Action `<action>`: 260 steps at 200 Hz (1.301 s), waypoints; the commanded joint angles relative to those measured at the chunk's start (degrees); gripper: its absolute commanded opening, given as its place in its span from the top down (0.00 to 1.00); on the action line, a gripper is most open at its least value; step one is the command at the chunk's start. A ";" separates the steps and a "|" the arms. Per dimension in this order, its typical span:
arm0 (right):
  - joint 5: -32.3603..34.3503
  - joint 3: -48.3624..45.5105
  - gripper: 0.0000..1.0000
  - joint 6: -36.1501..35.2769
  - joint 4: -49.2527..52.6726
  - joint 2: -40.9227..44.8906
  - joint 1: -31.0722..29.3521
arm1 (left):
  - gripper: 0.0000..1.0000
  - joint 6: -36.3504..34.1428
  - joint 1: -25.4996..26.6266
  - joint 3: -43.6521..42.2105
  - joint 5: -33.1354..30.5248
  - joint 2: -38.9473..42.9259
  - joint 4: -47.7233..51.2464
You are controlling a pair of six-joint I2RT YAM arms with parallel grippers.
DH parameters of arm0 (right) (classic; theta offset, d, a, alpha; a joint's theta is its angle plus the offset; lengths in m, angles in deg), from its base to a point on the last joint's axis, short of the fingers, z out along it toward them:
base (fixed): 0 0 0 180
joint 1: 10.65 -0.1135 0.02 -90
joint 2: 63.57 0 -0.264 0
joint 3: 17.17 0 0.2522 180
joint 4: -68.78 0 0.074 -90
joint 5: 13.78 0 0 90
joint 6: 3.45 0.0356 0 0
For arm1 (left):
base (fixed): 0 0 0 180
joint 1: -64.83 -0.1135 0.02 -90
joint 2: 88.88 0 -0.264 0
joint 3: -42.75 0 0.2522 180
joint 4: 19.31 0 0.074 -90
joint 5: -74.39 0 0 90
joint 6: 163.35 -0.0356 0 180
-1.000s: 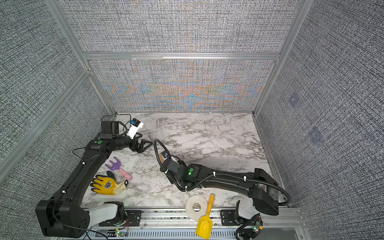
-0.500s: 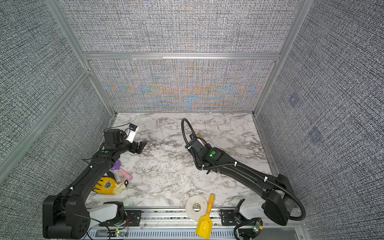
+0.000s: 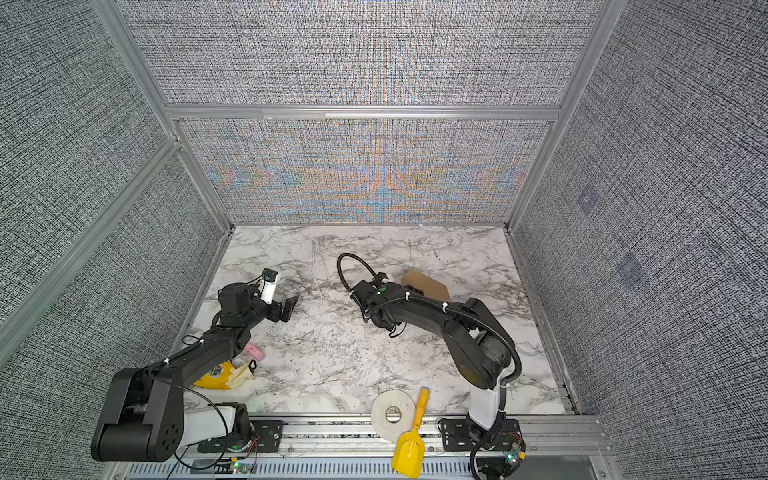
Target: Fold the paper box
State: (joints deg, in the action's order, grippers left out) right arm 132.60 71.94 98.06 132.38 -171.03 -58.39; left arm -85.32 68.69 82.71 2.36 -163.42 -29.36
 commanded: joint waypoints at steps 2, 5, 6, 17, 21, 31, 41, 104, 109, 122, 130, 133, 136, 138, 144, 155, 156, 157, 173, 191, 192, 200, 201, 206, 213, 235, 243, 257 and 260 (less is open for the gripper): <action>-1.31 1.33 0.40 3.07 2.21 -2.62 -0.92 | 0.01 1.14 -0.11 -1.46 1.66 -1.33 -9.08; -1.42 1.49 0.38 3.20 2.25 -2.98 -1.01 | 0.01 1.31 -0.14 -1.62 1.78 -1.53 -9.53; -1.48 1.61 0.37 3.27 2.26 -3.09 -1.02 | 0.01 1.32 -0.15 -1.65 1.83 -1.55 -9.65; -2.33 2.44 0.30 4.14 2.87 -4.39 -1.33 | 0.01 1.88 -0.15 -2.18 2.27 -2.08 -10.69; -2.77 2.78 0.29 4.29 3.00 -4.64 -1.47 | 0.01 2.09 -0.15 -2.34 2.32 -2.20 -10.95; -3.44 3.44 0.25 4.67 3.09 -5.22 -2.02 | 0.01 2.66 -0.14 -2.76 2.63 -2.33 -11.77; -3.94 4.11 0.23 4.95 3.02 -5.58 -2.67 | 0.01 2.49 -0.12 -3.19 3.48 -2.47 -12.51; -8.12 9.67 0.01 5.73 4.56 -5.32 -5.80 | 0.01 3.60 -0.19 -5.29 0.62 -3.13 -18.17; -8.44 9.93 0.01 5.59 4.48 -4.76 -5.93 | 0.01 3.85 -0.21 -5.07 0.15 -3.26 -17.87; -9.43 10.65 0.01 5.23 4.12 -2.98 -6.34 | 0.01 4.30 -0.25 -5.08 -0.87 -3.39 -18.10; -10.01 10.26 0.01 4.75 3.06 -1.10 -6.27 | 0.01 4.27 -0.18 -5.10 -1.13 -3.34 -18.20; -10.11 9.87 0.01 4.55 2.49 -0.42 -6.20 | 0.01 4.33 -0.23 -5.01 -1.24 -3.42 -18.20; -10.24 9.70 0.01 4.25 1.81 0.70 -6.05 | 0.01 4.40 -0.19 -5.00 -1.44 -3.49 -18.20; -10.24 9.41 0.01 4.12 1.30 1.12 -5.98 | 0.01 4.49 -0.24 -4.95 -1.56 -3.57 -18.20; -10.62 8.37 0.01 3.47 -0.19 3.44 -5.71 | 0.01 4.80 -0.17 -4.87 -2.49 -3.62 -18.28; -11.47 5.74 0.01 2.30 -3.24 7.63 -4.65 | 0.01 5.34 -0.25 -5.10 -4.44 -3.68 -19.02; -11.60 5.45 0.01 2.21 -3.52 8.02 -4.51 | 0.01 5.32 -0.25 -5.14 -4.66 -3.64 -19.18; -11.71 5.21 0.01 2.16 -3.78 8.43 -4.31 | 0.01 5.30 -0.25 -5.21 -4.86 -3.61 -19.35; -13.42 0.43 0.01 0.61 -8.35 14.76 -1.71 | 0.01 5.70 -0.32 -6.68 -8.13 -3.22 -22.70; -16.59 -5.50 0.01 -1.63 -13.85 21.50 2.06 | 0.01 6.50 -0.58 -6.87 -10.77 -3.44 -23.89; -16.76 -5.84 0.01 -1.73 -14.14 21.90 2.23 | 0.01 6.51 -0.55 -6.87 -10.90 -3.47 -23.94; -18.39 -8.18 0.01 -2.40 -16.13 24.47 4.01 | 0.01 6.75 -0.52 -7.30 -12.25 -3.75 -25.24; -18.58 -8.54 0.01 -2.51 -16.42 24.83 4.34 | 0.01 6.77 -0.52 -7.39 -12.43 -3.80 -25.54; -19.54 -9.91 0.01 -2.61 -17.39 26.27 5.58 | 0.01 6.70 -0.64 -7.97 -13.23 -4.01 -26.93; -21.32 -11.82 0.01 -2.54 -18.49 28.25 7.52 | 0.01 7.18 -0.61 -8.69 -14.97 -4.42 -28.90; -28.14 -17.43 0.01 -2.62 -21.32 32.99 14.49 | 0.01 8.67 -0.96 -9.82 -17.27 -5.98 -32.81; -30.43 -19.50 0.01 -2.90 -22.12 34.33 17.26 | 0.01 8.55 -0.99 -9.63 -17.36 -6.35 -32.76; -34.81 -22.77 0.01 -3.77 -23.00 36.61 21.96 | 0.01 8.68 -1.02 -9.77 -17.60 -6.31 -32.92; -35.75 -24.11 0.01 -4.17 -23.48 37.12 22.85 | 0.01 8.74 -1.01 -10.03 -17.85 -6.24 -33.33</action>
State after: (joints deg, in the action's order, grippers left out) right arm 106.42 52.36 95.68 113.17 -136.87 -40.84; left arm -77.49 67.79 73.09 -12.83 -169.56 -57.75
